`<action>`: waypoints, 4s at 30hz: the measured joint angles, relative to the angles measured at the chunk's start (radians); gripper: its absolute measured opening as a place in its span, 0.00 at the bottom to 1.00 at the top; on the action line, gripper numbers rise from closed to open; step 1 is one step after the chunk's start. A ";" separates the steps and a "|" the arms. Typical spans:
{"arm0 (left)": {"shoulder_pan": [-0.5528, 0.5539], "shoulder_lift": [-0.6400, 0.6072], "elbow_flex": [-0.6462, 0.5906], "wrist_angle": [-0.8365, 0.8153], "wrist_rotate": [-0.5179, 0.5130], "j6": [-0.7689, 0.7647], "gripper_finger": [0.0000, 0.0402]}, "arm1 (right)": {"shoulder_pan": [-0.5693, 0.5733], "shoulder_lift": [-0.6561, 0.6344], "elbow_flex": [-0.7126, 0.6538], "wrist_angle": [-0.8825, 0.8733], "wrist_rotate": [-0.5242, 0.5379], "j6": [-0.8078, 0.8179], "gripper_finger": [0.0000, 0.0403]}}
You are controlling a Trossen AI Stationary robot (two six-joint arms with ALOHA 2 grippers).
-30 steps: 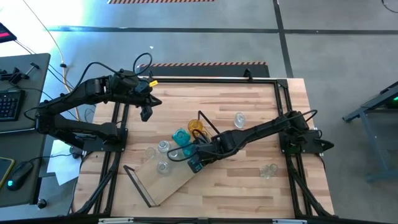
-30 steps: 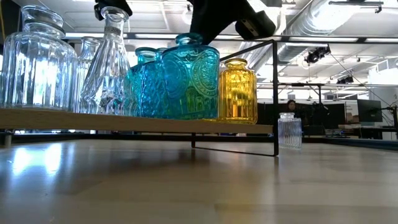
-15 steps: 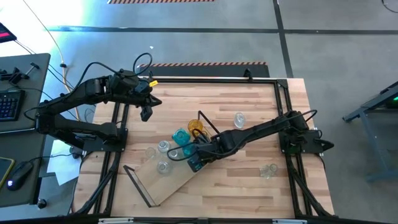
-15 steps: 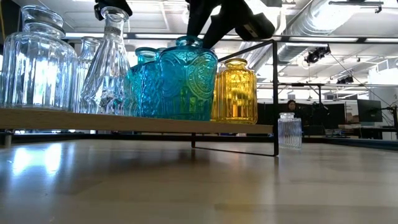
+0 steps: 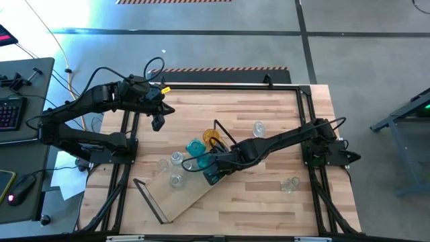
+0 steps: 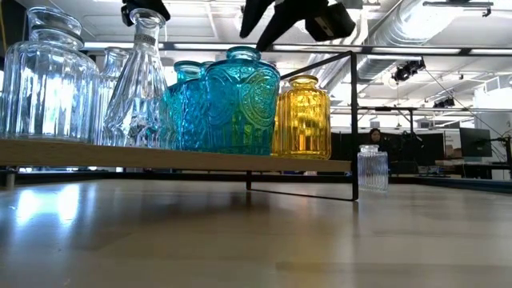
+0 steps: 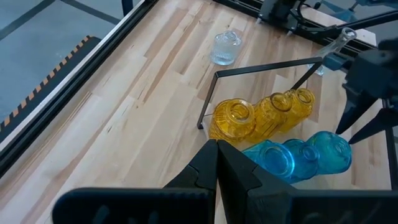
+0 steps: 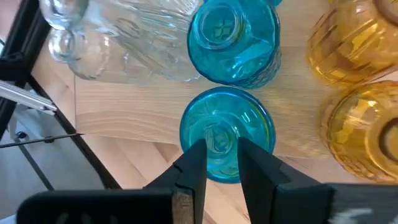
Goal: Sort vases onto shelf
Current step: Put the blue vase on the shelf aligned with the other blue vases, then put the transparent vase on the shelf aligned with the other transparent vases
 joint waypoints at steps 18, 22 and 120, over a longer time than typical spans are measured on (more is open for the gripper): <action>0.000 0.000 0.000 0.000 0.057 -0.017 0.00 | -0.011 -0.307 0.001 -0.219 0.334 -0.075 0.18; 0.000 0.000 0.000 -0.001 0.057 -0.029 0.00 | -0.048 -0.355 0.001 -0.467 0.368 -0.046 0.18; -0.572 0.261 0.001 0.510 -0.729 -0.385 0.00 | -0.973 -1.141 -1.052 -0.062 -0.462 -0.786 0.18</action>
